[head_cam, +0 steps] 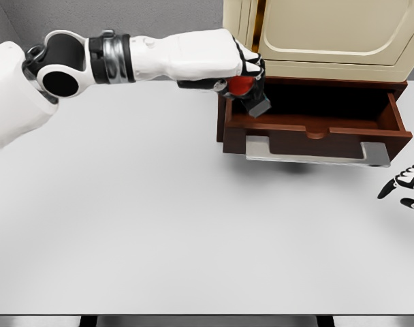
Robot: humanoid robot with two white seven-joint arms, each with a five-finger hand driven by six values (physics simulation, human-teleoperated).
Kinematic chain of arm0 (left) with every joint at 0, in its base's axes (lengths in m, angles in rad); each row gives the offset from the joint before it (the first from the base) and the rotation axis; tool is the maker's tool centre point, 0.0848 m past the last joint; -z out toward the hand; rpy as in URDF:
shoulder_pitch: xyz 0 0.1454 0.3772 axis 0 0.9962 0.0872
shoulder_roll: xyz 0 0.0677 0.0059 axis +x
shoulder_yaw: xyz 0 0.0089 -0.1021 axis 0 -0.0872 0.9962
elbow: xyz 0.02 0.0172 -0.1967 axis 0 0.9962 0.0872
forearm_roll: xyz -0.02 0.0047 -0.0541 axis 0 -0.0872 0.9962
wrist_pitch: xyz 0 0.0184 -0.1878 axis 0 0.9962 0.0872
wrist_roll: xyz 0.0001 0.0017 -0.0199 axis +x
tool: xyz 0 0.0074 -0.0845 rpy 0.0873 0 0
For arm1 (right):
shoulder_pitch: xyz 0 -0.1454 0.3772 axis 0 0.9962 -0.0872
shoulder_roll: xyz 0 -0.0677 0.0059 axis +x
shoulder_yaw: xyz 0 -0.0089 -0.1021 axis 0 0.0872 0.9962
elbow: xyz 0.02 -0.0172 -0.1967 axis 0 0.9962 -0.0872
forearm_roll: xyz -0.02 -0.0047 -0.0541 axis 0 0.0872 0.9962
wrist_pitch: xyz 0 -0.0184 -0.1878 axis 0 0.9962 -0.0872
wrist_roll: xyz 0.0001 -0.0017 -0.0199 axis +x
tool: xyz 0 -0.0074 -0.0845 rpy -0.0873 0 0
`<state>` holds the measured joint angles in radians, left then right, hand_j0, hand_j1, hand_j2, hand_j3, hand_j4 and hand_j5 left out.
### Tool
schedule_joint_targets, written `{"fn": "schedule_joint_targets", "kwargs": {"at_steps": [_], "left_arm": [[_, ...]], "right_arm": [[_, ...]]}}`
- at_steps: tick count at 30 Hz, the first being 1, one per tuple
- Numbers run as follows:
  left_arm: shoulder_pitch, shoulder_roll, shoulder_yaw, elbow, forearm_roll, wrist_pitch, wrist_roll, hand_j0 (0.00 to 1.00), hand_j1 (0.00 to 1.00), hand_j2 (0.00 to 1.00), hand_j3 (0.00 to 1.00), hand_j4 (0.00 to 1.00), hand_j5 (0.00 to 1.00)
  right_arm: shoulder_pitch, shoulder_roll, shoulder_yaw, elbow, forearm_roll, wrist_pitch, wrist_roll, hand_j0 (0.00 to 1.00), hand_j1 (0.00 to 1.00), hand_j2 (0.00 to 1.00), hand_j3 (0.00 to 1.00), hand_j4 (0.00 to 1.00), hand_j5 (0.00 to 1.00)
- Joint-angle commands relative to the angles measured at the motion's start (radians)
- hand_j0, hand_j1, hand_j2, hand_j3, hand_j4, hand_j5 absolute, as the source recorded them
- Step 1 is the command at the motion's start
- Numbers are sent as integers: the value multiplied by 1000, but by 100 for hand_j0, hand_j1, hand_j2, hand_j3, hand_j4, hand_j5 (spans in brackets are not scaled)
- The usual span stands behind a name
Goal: Put the switch into the drawer with left arm, and close the drawer with right arm
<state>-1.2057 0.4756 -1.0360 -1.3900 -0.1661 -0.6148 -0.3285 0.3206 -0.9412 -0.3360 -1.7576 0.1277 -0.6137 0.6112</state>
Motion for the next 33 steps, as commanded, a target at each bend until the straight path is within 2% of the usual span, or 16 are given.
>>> {"fn": "schedule_joint_targets", "kwargs": {"at_steps": [1,5,9,12,16,17,19,20,23,26,28,30,31,33], "left_arm": [[-3,-109,-15,92,28,4,-7,26,26,26,26,26,26],[-9,-215,-27,258,22,4,-43,28,28,28,28,28,28],[-26,-250,-27,284,22,4,-43,29,29,29,29,29,29],[-29,-273,-27,287,22,4,-43,35,35,35,35,35,35],[-28,-290,-26,299,23,4,-41,49,49,49,49,49,49],[-28,-291,-27,310,23,4,-40,59,59,59,59,59,59],[-26,-291,-27,331,26,4,-40,71,71,71,71,71,71],[-25,-291,-27,333,28,4,-37,77,77,77,77,77,77],[-25,-291,-26,335,30,4,-37,86,86,86,86,86,86],[-25,-290,-26,336,30,4,-37,91,91,91,91,91,91],[-25,-287,-27,330,37,4,-34,98,98,98,98,98,98],[-26,-278,-27,321,54,4,-34,100,100,100,100,100,100],[-26,-275,-27,309,60,4,-34,100,100,100,100,100,100],[-26,-218,-27,169,74,4,-32,100,100,100,100,100,100]], "right_arm": [[0,-1,0,0,-7,3,0,57,57,57,57,57,57],[0,-1,0,0,-7,3,0,57,57,57,57,57,57],[2,-2,0,0,-7,3,0,57,57,57,57,57,57],[2,-2,0,0,-7,3,0,57,57,57,57,57,57],[2,-2,0,0,-7,3,0,57,57,57,57,57,57],[2,-2,0,0,-7,3,0,57,57,57,57,57,57],[2,-2,0,0,-7,3,0,57,57,57,57,57,57],[2,-2,0,0,-7,3,0,57,57,57,57,57,57],[2,-1,0,0,-7,3,0,57,57,57,57,57,57],[2,-1,0,0,-7,3,0,57,57,57,57,57,57],[2,-1,0,0,-7,3,0,57,57,57,57,57,57],[2,-2,2,0,-7,3,0,57,57,57,57,57,57],[2,-1,0,0,-7,3,0,57,57,57,57,57,57],[2,-1,0,0,-5,3,0,57,57,57,57,57,57]]}}
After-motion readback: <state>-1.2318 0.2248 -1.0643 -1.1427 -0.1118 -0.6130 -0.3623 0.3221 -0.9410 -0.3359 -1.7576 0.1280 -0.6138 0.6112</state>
